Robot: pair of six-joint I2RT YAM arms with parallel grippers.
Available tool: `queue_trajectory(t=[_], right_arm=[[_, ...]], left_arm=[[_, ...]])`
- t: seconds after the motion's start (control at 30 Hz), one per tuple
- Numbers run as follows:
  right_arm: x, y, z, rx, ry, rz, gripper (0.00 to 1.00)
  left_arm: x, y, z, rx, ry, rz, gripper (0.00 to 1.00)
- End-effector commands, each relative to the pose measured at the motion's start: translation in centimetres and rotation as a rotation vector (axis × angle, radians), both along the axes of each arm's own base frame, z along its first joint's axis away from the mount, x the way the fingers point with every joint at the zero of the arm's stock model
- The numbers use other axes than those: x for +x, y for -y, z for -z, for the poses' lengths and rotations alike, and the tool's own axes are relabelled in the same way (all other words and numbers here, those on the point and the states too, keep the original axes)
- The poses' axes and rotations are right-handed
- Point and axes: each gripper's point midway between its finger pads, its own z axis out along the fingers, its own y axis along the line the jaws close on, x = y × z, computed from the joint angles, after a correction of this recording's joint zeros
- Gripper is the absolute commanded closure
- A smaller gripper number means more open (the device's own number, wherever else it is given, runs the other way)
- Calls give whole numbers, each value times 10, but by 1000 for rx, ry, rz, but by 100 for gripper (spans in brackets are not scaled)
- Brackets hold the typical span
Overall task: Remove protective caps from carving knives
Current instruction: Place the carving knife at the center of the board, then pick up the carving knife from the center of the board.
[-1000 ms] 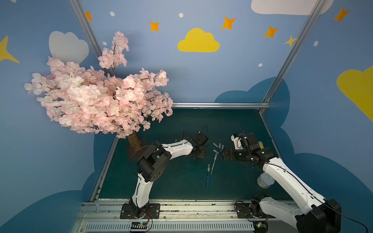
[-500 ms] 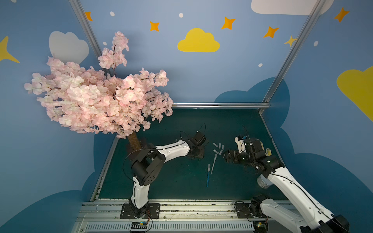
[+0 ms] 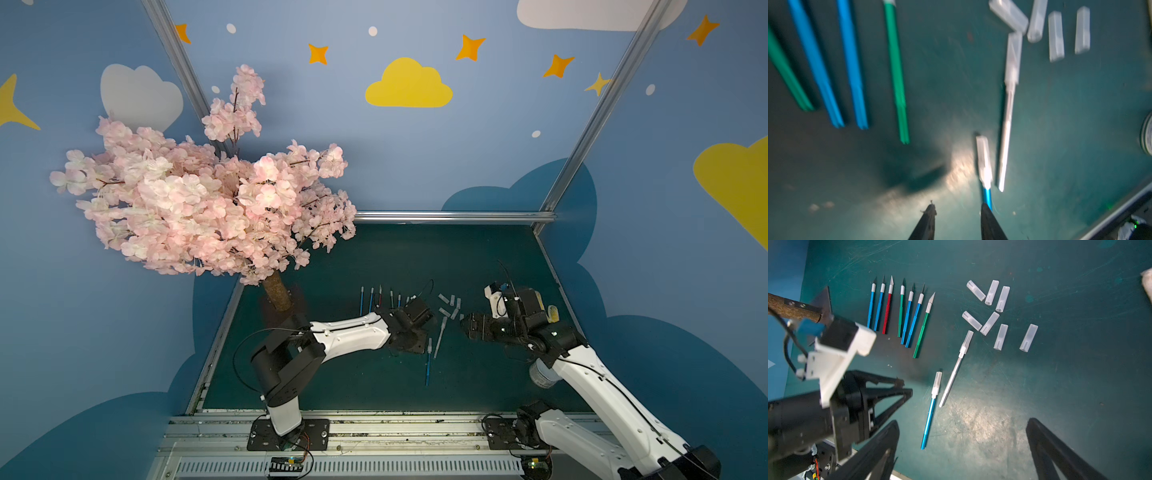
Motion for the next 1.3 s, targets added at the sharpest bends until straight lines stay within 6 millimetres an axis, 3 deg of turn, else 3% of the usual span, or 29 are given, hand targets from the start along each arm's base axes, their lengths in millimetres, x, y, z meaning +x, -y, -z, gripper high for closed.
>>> queue_trajectory(t=[0.0,0.17,0.33,1.27], right_arm=[[-3,9,-6,-21,31,27,4],[-4,14,-13,-8,78,51,3],[-9,15,-14,-9,50,49,2],[-11,20,-16,-19,68,67,4]], left_arm=[[-19,3,-1,-5,-18,-33,63],[-41,8,7,18,-34,-17,62],[-50,13,9,26,-32,-5,62],[-48,18,29,167,-38,35,76]])
